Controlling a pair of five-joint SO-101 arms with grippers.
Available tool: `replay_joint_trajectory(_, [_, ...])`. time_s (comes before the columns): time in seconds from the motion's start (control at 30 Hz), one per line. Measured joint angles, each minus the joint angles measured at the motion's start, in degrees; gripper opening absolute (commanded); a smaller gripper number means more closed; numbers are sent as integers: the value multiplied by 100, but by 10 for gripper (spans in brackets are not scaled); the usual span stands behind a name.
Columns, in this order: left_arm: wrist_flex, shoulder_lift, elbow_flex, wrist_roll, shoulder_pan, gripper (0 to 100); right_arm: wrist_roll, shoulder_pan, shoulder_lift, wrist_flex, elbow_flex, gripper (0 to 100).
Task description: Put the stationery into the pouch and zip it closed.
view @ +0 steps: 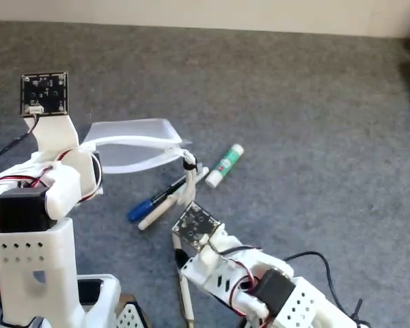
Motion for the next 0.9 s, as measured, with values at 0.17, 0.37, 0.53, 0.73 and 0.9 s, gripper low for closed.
replay_joint_trajectory(0.17, [0,0,0,0,0,7,-264,26,176,0,-202,81])
replay_joint_trajectory(0.37, [0,0,0,0,0,7,-765,35,1670,0,-1029,84])
replay_joint_trajectory(0.53, [0,0,0,0,0,7,-1345,35,3244,0,-1837,84])
replay_joint_trajectory(0.73, [0,0,88,0,-9,7,-1873,35,4835,-9,-2567,84])
replay_joint_trajectory(0.9, [0,-9,97,0,-9,7,-2242,35,5644,-9,-2971,84])
